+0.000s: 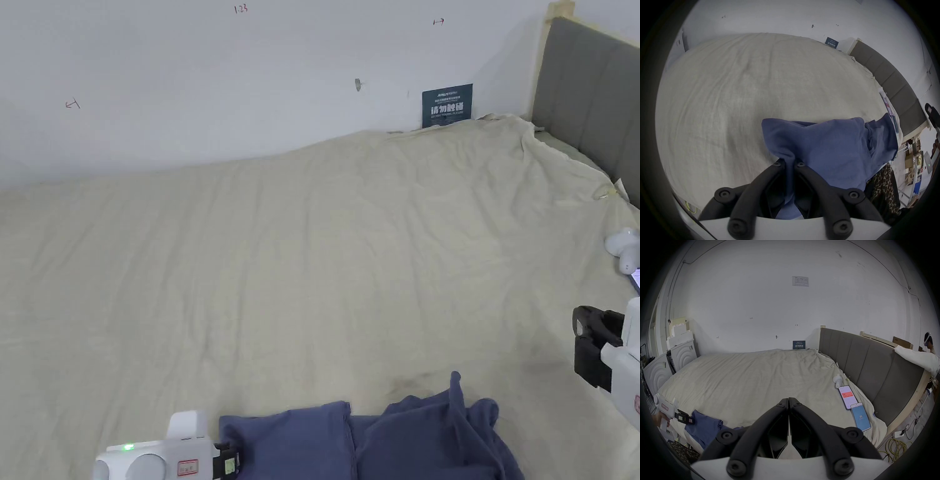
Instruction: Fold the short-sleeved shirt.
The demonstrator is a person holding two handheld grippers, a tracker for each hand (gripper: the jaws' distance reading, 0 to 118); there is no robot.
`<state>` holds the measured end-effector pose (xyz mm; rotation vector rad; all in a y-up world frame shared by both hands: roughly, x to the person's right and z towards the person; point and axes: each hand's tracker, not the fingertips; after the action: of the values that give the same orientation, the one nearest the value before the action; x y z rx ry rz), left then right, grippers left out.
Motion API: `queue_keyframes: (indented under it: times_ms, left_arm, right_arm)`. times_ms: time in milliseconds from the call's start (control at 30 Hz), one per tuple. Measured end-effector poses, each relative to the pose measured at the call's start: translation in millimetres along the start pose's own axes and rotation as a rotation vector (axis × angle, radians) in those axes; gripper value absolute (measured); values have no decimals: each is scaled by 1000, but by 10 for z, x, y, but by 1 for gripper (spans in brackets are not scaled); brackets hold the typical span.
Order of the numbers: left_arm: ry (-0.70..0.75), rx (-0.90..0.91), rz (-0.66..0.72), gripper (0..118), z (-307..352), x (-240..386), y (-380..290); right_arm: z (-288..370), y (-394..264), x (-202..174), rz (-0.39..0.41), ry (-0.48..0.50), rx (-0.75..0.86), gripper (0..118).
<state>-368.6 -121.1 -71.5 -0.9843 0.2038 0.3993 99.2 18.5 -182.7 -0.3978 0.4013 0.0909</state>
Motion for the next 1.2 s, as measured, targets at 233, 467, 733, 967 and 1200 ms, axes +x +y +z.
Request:
queue_keyframes:
  times_ms: [233, 467, 733, 967, 1200]
  left_arm:
    - [53, 101, 12, 4, 343, -183, 291]
    - [190, 117, 126, 4, 711, -727, 399]
    - [194, 73, 171, 4, 1041, -831, 324]
    - [-36, 81, 132, 4, 1188, -138, 521]
    - [-173, -11, 4, 4, 782, 704, 620]
  right_arm:
    - [-12, 51, 76, 0, -14, 16, 0]
    - [-12, 105, 92, -9, -12, 33, 0]
    - [-46, 103, 45, -9, 14, 33, 0]
    - [-46, 58, 0, -7, 33, 21, 0]
    - [35, -5, 64, -35, 28, 24, 0]
